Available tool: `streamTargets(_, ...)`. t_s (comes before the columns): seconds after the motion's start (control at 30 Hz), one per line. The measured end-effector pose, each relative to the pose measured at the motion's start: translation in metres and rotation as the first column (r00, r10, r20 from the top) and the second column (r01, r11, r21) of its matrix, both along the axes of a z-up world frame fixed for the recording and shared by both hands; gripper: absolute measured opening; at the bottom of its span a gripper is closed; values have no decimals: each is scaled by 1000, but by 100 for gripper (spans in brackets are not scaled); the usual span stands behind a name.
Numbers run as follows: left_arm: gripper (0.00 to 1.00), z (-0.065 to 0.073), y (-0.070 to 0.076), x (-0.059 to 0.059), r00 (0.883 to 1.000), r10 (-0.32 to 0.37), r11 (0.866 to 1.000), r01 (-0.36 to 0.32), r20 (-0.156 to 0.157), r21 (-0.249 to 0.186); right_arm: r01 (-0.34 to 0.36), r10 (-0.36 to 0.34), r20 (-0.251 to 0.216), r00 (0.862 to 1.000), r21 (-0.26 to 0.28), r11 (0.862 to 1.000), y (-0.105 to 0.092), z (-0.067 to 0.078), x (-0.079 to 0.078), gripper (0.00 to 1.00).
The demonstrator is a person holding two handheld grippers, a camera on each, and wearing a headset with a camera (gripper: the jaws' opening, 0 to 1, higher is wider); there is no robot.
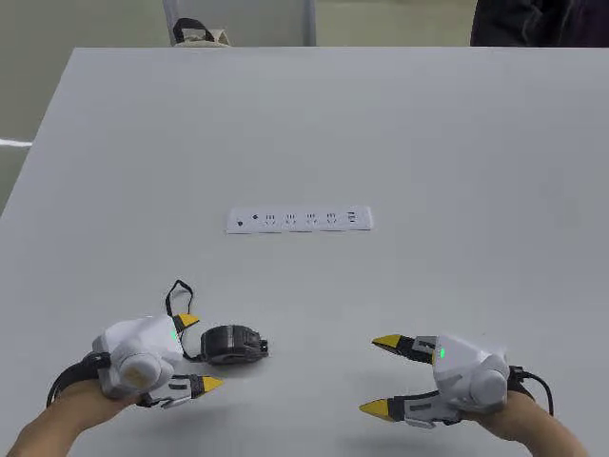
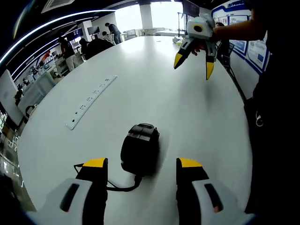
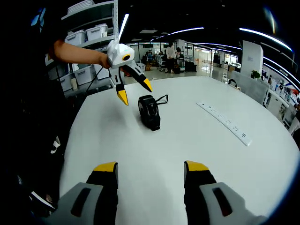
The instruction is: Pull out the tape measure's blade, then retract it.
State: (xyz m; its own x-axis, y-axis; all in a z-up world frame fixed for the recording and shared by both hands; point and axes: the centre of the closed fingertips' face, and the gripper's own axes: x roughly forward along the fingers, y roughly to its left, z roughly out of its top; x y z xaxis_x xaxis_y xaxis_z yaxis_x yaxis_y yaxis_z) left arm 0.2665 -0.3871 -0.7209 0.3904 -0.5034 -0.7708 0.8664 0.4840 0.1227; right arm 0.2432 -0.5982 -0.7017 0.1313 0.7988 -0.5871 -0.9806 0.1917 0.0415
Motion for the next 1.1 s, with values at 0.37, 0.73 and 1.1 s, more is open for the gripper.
streamTargets(0.37,48,-18,-4,14,995,-97,994,98,-37,52,-26,26,17,1000,-3,1000,23,-11,20,47)
streamTargets(0.73,36,-32,-12,14,974,-215,970,222,-72,103,-98,98,14,995,-17,995,52,-26,25,41)
streamTargets(1.1,30,-27,-16,12,954,-294,949,298,-53,100,-199,200,26,979,-23,980,90,-42,25,35)
